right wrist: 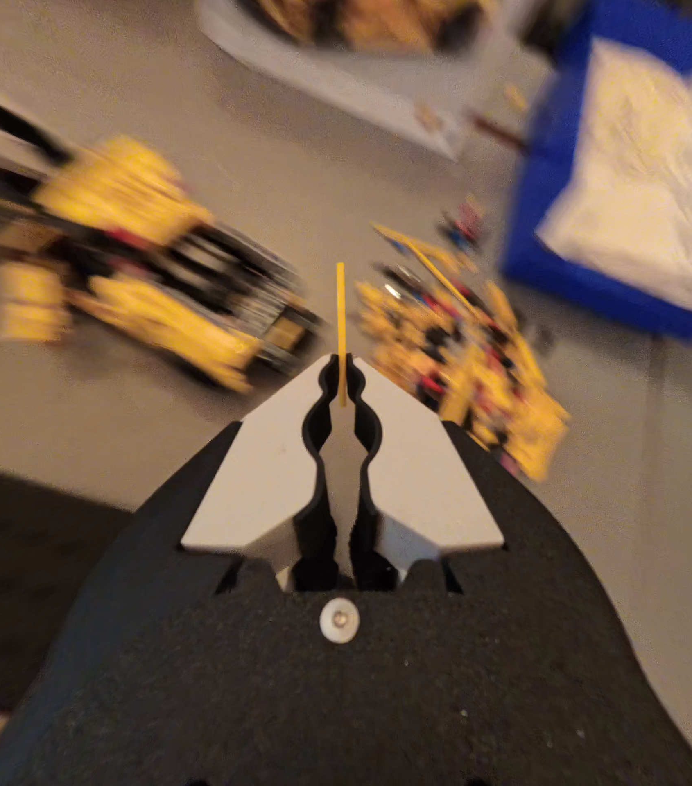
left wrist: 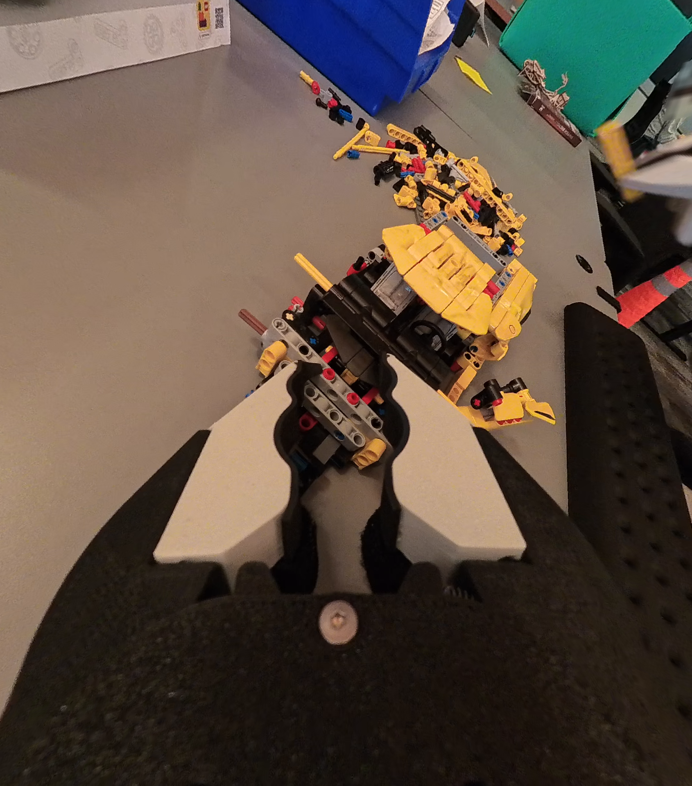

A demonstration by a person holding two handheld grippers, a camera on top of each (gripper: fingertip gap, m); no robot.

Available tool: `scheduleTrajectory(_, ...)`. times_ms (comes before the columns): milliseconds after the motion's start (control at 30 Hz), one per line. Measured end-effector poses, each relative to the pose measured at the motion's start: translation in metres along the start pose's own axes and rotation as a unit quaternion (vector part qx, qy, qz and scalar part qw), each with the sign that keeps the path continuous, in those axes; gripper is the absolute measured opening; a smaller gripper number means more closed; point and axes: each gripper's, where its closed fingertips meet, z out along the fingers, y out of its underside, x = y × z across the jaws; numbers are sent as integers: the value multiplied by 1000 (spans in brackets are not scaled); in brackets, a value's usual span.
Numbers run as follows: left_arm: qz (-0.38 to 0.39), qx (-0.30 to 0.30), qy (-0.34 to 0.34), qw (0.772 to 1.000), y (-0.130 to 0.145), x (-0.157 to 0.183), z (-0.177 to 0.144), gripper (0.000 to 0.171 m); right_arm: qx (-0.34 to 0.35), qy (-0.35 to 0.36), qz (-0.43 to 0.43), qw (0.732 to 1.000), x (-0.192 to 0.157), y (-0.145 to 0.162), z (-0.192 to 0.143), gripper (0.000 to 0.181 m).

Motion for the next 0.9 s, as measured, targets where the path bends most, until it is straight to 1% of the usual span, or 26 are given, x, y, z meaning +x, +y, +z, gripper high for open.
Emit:
scheduleTrajectory(33,-1,0,1,1000,0,0,0,34,-59,36,18,997,40,30,9,1)
scheduleTrajectory(67,-1,0,1,1000,0,0,0,34,-88,52,29,994,68,51,18,1)
scheduleTrajectory(100,-1,0,1,1000,0,0,0,34,-93,43,41,994,80,62,26,1)
scheduleTrajectory(167,-1,0,1,1000,0,0,0,34,-109,22,69,991,91,76,42,1)
scheduleTrajectory(233,-2,1,1,1000,0,0,0,34,-113,20,79,990,96,79,52,1)
scheduleTrajectory(300,-1,1,1,1000,0,0,0,34,-114,37,89,989,103,76,54,15)
scheduleTrajectory(333,-1,1,1,1000,0,0,0,34,-104,38,94,989,100,69,52,17)
scheduleTrajectory(367,-1,1,1,1000,0,0,0,34,-82,31,93,992,88,53,47,19)
scheduleTrajectory(400,-1,1,2,1000,0,0,0,34,-44,5,77,996,64,32,41,22)
scheduleTrajectory(433,-1,0,2,1000,0,0,0,34,-10,-36,48,998,29,11,34,23)
scheduleTrajectory(467,-1,0,2,1000,0,0,0,34,14,-89,22,996,-13,-5,28,25)
scheduleTrajectory(500,-1,0,2,1000,0,0,0,34,36,-142,15,989,-58,-18,23,28)
scheduleTrajectory(567,0,1,1,1000,0,0,0,34,47,-232,19,971,-138,-28,21,31)
scheduleTrajectory(600,-1,1,1,1000,0,0,0,34,45,-271,23,961,-171,-28,23,34)
scheduleTrajectory(633,-1,1,1,1000,0,0,0,34,43,-293,26,955,-195,-28,27,37)
scheduleTrajectory(667,-1,1,1,1000,0,0,0,34,50,-289,19,956,-206,-29,35,37)
scheduleTrajectory(700,-1,2,0,1000,0,0,0,34,59,-249,3,967,-204,-30,45,35)
scheduleTrajectory(733,-1,2,0,1000,0,0,0,34,71,-208,-19,975,-197,-31,52,27)
scheduleTrajectory(767,-1,2,0,1000,0,0,0,34,83,-183,-29,979,-192,-34,55,22)
scheduleTrajectory(800,-1,2,0,1000,0,0,0,34,84,-185,-32,979,-193,-36,56,22)
scheduleTrajectory(867,-1,1,1,1000,0,0,0,34,51,-213,-29,975,-200,-30,61,29)
scheduleTrajectory(900,-1,1,1,1000,0,0,0,34,41,-217,-26,975,-201,-29,64,30)
